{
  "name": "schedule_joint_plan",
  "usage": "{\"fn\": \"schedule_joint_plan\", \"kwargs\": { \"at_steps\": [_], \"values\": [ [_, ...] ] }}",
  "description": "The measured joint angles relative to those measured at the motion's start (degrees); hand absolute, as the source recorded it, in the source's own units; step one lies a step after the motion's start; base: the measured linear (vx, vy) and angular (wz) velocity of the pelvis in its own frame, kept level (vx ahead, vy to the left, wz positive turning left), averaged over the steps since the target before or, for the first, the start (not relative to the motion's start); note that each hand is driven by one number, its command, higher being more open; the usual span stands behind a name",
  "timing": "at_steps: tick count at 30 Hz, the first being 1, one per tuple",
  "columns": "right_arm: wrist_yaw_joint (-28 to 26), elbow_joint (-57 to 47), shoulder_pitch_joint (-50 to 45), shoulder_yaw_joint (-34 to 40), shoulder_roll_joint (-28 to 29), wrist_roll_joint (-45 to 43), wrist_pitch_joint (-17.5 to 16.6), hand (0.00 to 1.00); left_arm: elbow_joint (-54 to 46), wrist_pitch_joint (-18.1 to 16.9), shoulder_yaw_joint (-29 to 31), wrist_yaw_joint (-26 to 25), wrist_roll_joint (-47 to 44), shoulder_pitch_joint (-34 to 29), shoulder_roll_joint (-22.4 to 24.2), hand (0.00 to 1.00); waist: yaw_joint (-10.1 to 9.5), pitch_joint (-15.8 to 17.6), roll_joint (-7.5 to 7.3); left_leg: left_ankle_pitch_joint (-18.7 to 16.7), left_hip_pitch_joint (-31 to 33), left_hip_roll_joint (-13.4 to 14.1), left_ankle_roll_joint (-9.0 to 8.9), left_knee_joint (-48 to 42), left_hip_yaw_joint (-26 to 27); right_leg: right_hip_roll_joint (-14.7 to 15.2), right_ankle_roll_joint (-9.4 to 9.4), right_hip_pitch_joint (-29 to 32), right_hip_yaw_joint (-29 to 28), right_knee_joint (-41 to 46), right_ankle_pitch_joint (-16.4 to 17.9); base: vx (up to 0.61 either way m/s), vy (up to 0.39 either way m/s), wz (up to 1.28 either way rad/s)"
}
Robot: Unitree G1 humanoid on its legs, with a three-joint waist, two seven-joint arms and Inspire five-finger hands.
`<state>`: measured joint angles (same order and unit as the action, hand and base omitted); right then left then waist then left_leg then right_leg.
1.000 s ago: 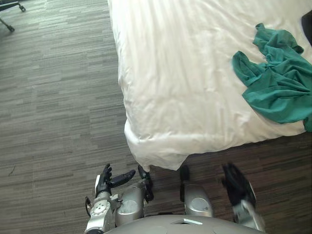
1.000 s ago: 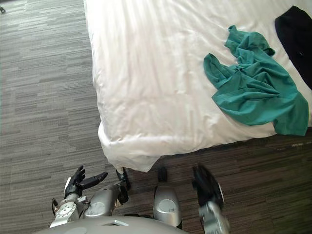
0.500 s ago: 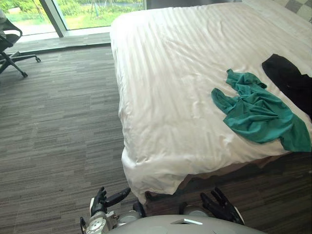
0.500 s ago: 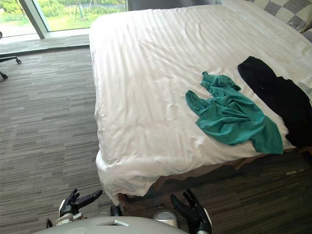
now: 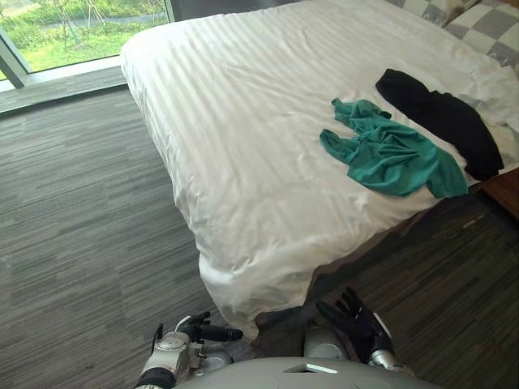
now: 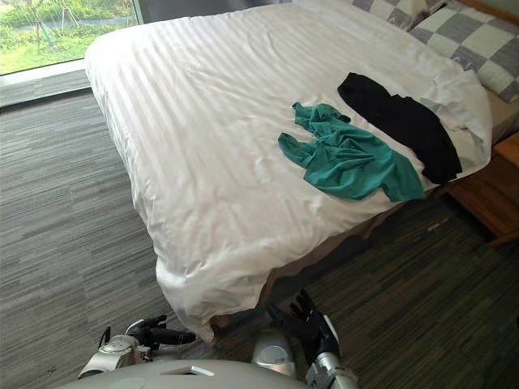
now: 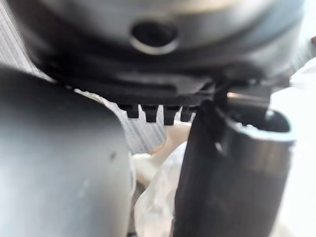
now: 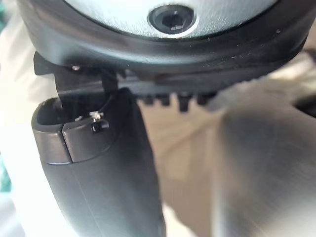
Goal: Tidy up the quilt and then pick up the clothes from the bed and put them into the laundry hamper
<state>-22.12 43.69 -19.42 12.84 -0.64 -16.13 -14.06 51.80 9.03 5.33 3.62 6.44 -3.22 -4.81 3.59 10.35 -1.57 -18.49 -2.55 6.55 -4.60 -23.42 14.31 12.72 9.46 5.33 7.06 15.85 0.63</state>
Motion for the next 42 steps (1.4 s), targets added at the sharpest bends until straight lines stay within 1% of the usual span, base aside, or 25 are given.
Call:
{"fn": "schedule_joint_plan", "kwargs": {
  "at_steps": [1,2,5,7,11,12,13,14,16,17,18,19,20,21,22,23,24,25,30,32,34,37,38,40,42],
  "values": [
    [0.9,0.0,0.1,0.1,0.3,-0.1,-0.3,1.0,-1.1,-1.9,0.0,-2.1,-0.2,-0.7,0.1,1.0,0.28,-0.1,-0.02,0.0,0.2,-0.1,1.52,0.9,0.3,0.0,-0.57,0.3,1.8,0.3,0.3,-0.18,0.024,-0.18],
    [1.8,0.0,0.2,0.1,0.1,0.0,0.0,1.0,-1.9,-3.4,-0.2,-3.4,-0.1,-1.3,0.1,1.0,-0.19,-0.1,0.18,0.8,0.4,0.0,1.93,1.8,1.0,-0.4,-2.12,0.6,2.4,1.5,1.3,-0.16,-0.001,-0.16],
    [3.6,0.3,0.7,0.0,0.2,0.0,0.0,1.0,-2.9,-4.5,-1.3,-3.9,-0.1,-2.6,0.1,1.0,-0.29,-0.6,0.77,3.1,0.8,0.0,1.49,5.1,1.4,-1.3,-5.19,0.5,4.0,1.7,3.4,-0.13,-0.105,-0.12],
    [5.1,1.3,1.2,0.4,0.1,-0.2,0.0,1.0,-2.9,-4.2,-1.6,-3.8,-1.7,-3.1,0.2,1.0,-0.25,-1.0,0.89,4.4,0.1,0.0,0.47,7.7,1.5,-1.9,-4.28,0.6,4.4,0.4,3.3,-0.04,-0.123,-0.09],
    [7.3,3.7,2.6,0.3,-1.1,-0.6,0.0,1.0,-2.7,-2.5,-2.1,-3.3,-6.3,-3.6,0.9,1.0,-0.4,-1.4,1.11,7.5,-2.9,0.1,-0.75,13.1,2.9,-4.9,-4.84,0.8,2.7,-1.9,2.2,-0.02,-0.137,-0.34],
    [7.6,4.0,3.8,-0.4,-1.5,-0.6,0.0,1.0,-2.2,-2.3,-1.5,-3.4,-6.6,-3.8,0.9,1.0,-1.32,-1.6,1.1,7.8,-3.5,-0.4,-0.43,14.4,3.2,-6.6,-4.12,0.1,1.0,-7.3,0.5,-0.06,-0.011,-1.2],
    [7.6,4.2,5.0,-0.4,-1.8,-0.7,0.0,1.0,-1.6,-2.3,-0.9,-3.3,-6.6,-3.6,1.0,1.0,-2.15,-1.9,1.98,8.3,-3.8,-0.5,1.09,17.0,4.1,-7.4,-4.61,-0.8,2.5,-10.9,1.4,-0.08,0.018,-1.7],
    [7.5,5.2,7.9,-0.1,-1.5,-1.0,0.0,1.0,-1.1,-2.3,0.0,-3.3,-6.5,-3.7,0.7,1.0,-1.64,-2.0,2.12,9.7,-4.0,0.7,1.11,17.9,8.6,-3.4,-8.99,4.5,9.4,6.1,5.0,-0.02,0.024,-1.35],
    [7.4,5.6,8.0,-0.2,-0.9,-1.0,0.1,1.0,-0.7,-1.0,1.1,-3.3,-6.8,-3.6,-0.5,1.0,-0.94,-2.5,0.08,9.6,-5.4,0.3,0.98,17.1,11.4,1.7,-10.54,4.8,13.9,16.3,7.6,0.1,-0.032,-1.05],
    [7.5,5.7,8.2,-1.3,-1.2,-0.9,0.4,1.0,-0.5,-0.9,2.5,-3.3,-6.8,-3.7,-1.4,1.0,-1.22,-2.9,-0.92,9.2,-5.6,0.1,0.62,14.2,15.6,2.3,-10.8,5.1,17.6,16.0,7.1,0.09,-0.023,-1.04],
    [7.5,5.6,8.2,-1.5,-1.3,-1.0,0.4,1.0,-0.4,-0.9,2.7,-3.3,-6.9,-3.6,-1.3,1.0,-1.28,-3.0,-1.28,9.0,-5.3,0.2,0.91,13.5,16.0,1.8,-10.85,4.7,17.9,15.4,6.9,-0.01,-0.031,-1.25],
    [7.5,5.8,8.6,-2.5,-1.9,-1.0,0.5,1.0,0.1,-0.8,2.7,-3.2,-6.9,-3.5,-1.3,1.0,-1.59,-2.9,-0.69,7.7,-3.9,1.6,2.17,10.6,17.0,-0.5,-11.12,2.5,17.5,9.0,5.8,-0.05,-0.019,-1.04],
    [7.5,6.3,9.6,-2.6,-2.6,-1.0,0.9,1.0,0.2,-0.8,2.4,-3.0,-6.8,-3.5,-1.2,1.0,-1.91,-2.7,0.21,6.5,-2.8,0.7,2.48,11.4,15.9,-2.3,-10.46,1.5,16.1,3.4,4.0,-0.11,0.016,-1.33],
    [7.6,7.1,10.6,-2.5,-3.6,-0.9,1.2,1.0,0.1,-1.0,2.4,-2.8,-6.8,-3.5,-0.7,1.0,-1.88,-2.6,2.21,8.2,-2.0,0.2,3.19,14.2,15.5,-4.7,-9.21,0.6,14.8,-2.4,1.8,-0.14,0.034,-1.31],
    [7.7,8.3,11.9,-2.4,-4.2,-0.9,1.6,1.0,0.8,-1.1,2.5,-2.6,-6.3,-3.4,-0.3,1.0,-1.75,-2.3,2.72,8.4,-1.4,1.3,2.55,13.6,18.6,-5.5,-8.28,-0.1,15.2,-5.7,2.2,-0.13,0.012,-1.13],
    [7.5,8.2,11.8,-2.8,-3.9,-0.3,1.9,1.0,1.0,-1.1,2.3,-2.8,-6.1,-3.1,-0.7,1.0,-1.68,-2.0,2.74,8.3,-0.9,2.2,2.55,11.8,20.4,-4.5,-9.06,-0.3,17.7,-3.0,4.3,-0.05,-0.032,-0.8],
    [7.4,8.2,11.2,-3.3,-3.7,0.1,2.1,1.0,1.2,-1.2,2.3,-2.7,-6.0,-3.2,-1.0,1.0,-1.66,-2.0,2.64,8.2,-1.2,2.4,2.44,11.5,21.2,-4.2,-9.08,-1.2,18.1,-3.3,4.3,-0.01,-0.083,-0.64],
    [7.3,8.2,10.3,-4.1,-3.4,0.1,2.7,1.0,1.5,-1.3,2.3,-2.8,-5.9,-3.4,-1.5,1.0,-1.95,-1.6,2.45,8.0,-2.2,3.2,2.03,11.3,22.4,-5.5,-7.45,-3.6,17.9,-7.3,3.2,-0.06,-0.121,-0.55],
    [7.9,7.9,9.9,-3.8,-4.4,-0.1,3.4,1.0,2.8,-1.0,2.3,-4.1,-6.4,-4.2,-1.7,1.0,-0.23,-1.1,3.39,9.0,-3.1,6.1,0.73,9.2,25.2,-10.3,-8.48,-7.4,13.4,-17.8,-2.2,-0.09,-0.091,-0.51],
    [8.0,8.5,9.7,-3.5,-4.8,-0.1,3.4,1.0,3.1,-1.1,2.6,-4.4,-6.9,-5.2,-1.7,1.0,-0.37,-0.7,3.21,9.4,-3.4,6.0,0.88,7.5,22.6,-11.0,-8.84,-7.4,10.2,-18.0,-2.8,-0.06,-0.039,-0.74],
    [7.9,11.1,9.8,-3.2,-6.1,0.0,3.2,1.0,4.1,-0.7,6.2,-4.7,-11.1,-6.3,-0.5,1.0,-0.61,-0.4,2.72,9.5,-4.1,4.0,0.79,7.0,12.0,-11.2,-9.04,-7.3,5.1,-17.8,-3.4,-0.05,-0.024,-0.98],
    [7.7,13.6,9.8,-2.1,-7.6,0.0,2.7,1.0,5.2,-0.3,8.0,-5.0,-15.0,-6.4,0.5,1.0,-1.87,-0.3,3.64,7.9,-6.0,0.8,0.56,10.0,0.8,-12.8,-8.85,-5.5,-2.6,-18.4,-5.1,-0.05,0.065,-1.17],
    [7.5,14.2,9.8,-2.1,-7.8,0.0,2.4,1.0,5.4,-0.3,8.0,-5.0,-15.4,-6.5,0.5,1.0,-1.89,-0.3,3.86,7.2,-6.6,0.8,0.16,11.0,-0.4,-13.4,-8.79,-5.3,-3.5,-18.9,-5.7,-0.11,0.142,-1.08],
    [7.5,15.0,9.4,-1.9,-7.9,0.0,2.0,1.0,7.0,-0.3,8.1,-5.0,-16.0,-6.1,0.4,1.0,-1.72,-0.1,5.29,2.7,-9.2,1.5,-0.64,15.5,-0.5,-16.0,-8.49,-4.8,-6.0,-20.8,-8.9,-0.14,0.161,-0.88],
    [7.4,15.2,9.1,-1.5,-6.4,0.0,1.8,1.0,7.7,-0.2,8.3,-5.0,-17.9,-5.9,-0.1,1.0,-1.68,0.5,3.94,2.4,-10.1,1.1,-0.09,15.6,1.9,-15.5,-7.94,-4.8,-7.5,-20.8,-9.8,-0.1,0.102,-0.49]
  ]
}}
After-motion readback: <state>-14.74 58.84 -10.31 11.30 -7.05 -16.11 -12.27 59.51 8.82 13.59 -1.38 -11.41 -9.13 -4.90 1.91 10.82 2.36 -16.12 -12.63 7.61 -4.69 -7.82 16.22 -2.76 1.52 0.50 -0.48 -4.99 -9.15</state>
